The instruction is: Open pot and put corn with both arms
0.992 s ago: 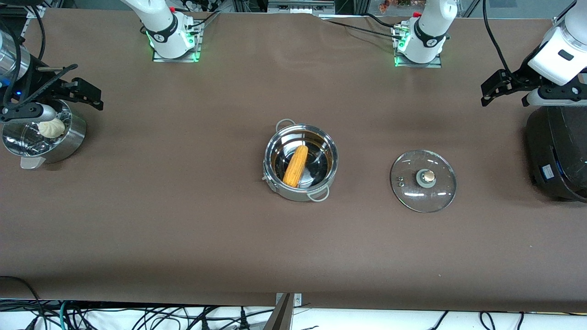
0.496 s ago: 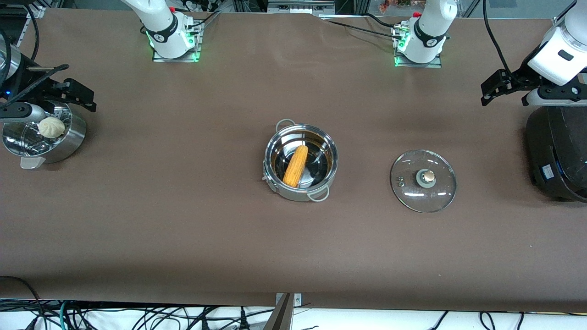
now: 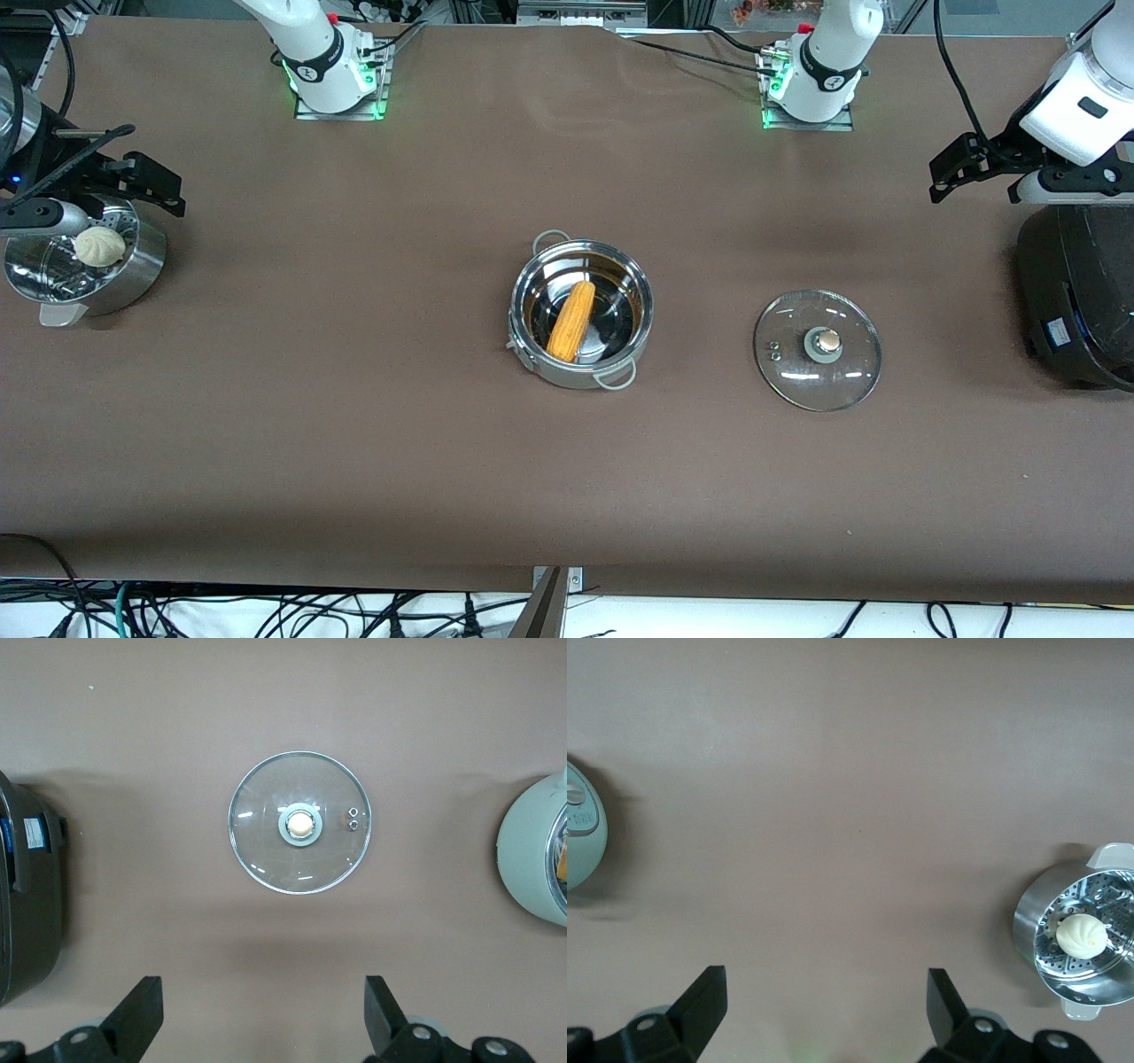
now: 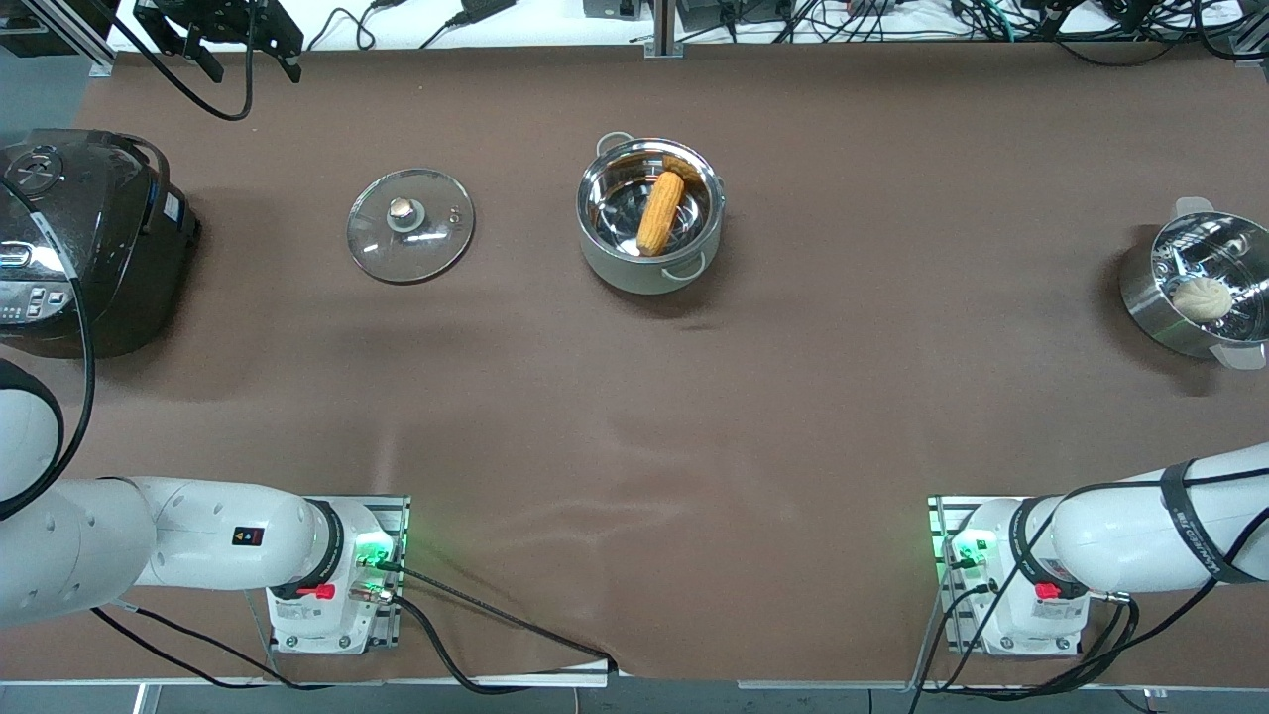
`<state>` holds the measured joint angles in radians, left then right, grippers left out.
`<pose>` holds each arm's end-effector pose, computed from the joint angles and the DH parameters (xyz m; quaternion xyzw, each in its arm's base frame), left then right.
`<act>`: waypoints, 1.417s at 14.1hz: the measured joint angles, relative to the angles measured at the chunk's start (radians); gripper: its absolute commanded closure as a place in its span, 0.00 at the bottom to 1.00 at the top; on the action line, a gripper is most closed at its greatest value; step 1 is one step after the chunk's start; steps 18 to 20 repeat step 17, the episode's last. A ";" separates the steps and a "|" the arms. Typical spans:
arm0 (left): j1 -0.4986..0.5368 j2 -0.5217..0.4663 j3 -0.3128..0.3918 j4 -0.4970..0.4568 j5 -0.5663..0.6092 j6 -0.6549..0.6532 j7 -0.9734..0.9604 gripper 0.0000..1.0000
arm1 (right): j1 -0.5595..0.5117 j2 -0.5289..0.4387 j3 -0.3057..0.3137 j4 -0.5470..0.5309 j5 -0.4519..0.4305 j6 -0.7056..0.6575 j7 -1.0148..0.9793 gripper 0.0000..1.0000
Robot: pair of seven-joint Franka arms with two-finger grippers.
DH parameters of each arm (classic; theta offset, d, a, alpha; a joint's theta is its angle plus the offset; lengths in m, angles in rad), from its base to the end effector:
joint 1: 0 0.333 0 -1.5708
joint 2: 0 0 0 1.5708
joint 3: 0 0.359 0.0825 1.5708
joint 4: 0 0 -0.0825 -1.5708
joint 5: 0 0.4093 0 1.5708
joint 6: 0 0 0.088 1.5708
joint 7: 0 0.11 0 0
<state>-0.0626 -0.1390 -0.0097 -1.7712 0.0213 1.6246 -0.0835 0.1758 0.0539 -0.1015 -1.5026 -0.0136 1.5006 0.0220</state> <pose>0.5315 -0.0366 0.6466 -0.9999 -0.0050 0.0029 0.0116 0.5898 0.0442 0.6608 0.9992 0.0258 -0.0273 0.0108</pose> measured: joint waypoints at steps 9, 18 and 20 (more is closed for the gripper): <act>0.000 0.000 0.000 0.000 0.000 -0.012 0.000 0.00 | 0.000 0.000 0.000 0.000 0.000 0.000 0.000 0.00; -0.001 0.000 -0.002 0.001 0.000 -0.013 0.000 0.00 | 0.000 0.000 0.000 0.000 0.000 0.000 0.000 0.00; -0.001 0.000 -0.002 0.001 0.000 -0.013 0.000 0.00 | 0.000 0.000 0.000 0.000 0.000 0.000 0.000 0.00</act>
